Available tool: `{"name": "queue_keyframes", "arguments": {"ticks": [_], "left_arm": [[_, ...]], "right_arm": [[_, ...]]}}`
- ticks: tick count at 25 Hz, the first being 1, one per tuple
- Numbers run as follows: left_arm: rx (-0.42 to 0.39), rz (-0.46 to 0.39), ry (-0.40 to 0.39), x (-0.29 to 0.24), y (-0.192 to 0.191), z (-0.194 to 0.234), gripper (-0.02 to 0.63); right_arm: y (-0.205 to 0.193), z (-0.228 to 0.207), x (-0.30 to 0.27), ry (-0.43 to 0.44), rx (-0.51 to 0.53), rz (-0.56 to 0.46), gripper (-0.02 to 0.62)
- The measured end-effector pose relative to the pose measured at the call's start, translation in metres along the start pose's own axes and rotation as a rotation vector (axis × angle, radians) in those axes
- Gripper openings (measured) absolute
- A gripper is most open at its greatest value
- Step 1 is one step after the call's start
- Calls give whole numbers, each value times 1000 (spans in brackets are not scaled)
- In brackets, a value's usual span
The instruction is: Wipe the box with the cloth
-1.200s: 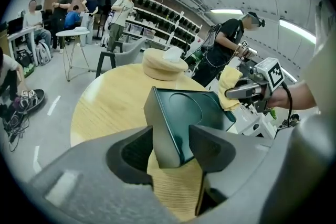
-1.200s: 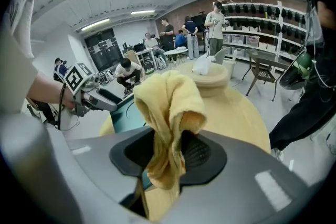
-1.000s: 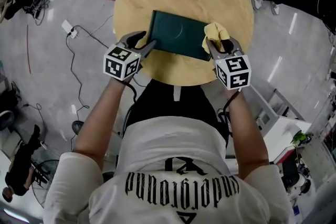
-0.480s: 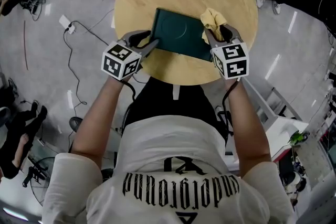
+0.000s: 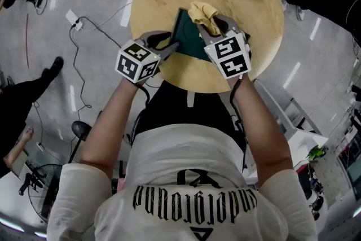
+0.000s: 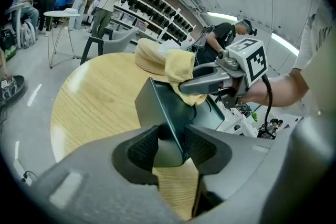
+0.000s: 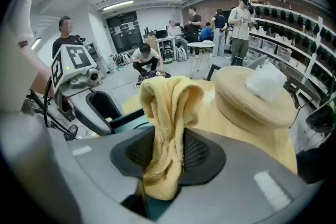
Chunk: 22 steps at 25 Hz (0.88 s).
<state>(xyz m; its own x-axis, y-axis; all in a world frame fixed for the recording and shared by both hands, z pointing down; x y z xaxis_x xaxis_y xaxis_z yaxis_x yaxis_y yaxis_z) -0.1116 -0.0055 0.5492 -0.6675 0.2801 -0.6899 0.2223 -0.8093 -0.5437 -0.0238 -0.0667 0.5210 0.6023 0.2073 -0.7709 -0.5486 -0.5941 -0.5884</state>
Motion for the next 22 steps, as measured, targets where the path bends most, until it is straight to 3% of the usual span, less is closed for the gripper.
{"name": "queue_keyframes", "arguments": {"ticks": [9, 22], "left_arm": [[19, -4, -9, 1, 1, -4, 167], [47, -20, -1, 0, 1, -6, 167]], "right_arm": [[27, 38, -31, 91, 34, -9, 124], [-8, 73, -12, 133, -51, -33, 123]]}}
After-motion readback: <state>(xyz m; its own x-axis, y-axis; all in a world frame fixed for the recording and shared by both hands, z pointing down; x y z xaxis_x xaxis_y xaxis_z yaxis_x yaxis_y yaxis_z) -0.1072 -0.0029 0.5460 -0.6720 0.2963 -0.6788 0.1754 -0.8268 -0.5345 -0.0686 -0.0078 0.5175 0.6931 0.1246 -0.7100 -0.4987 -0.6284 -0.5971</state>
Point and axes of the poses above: the fingertips, and each gripper's own axes: x backward along the fingers, z to its left, y out of its top, the point moved 2 cm from there along x, backward along the fingers, and after that the axes turned 8 degrees about y, right-handed, at the moved point
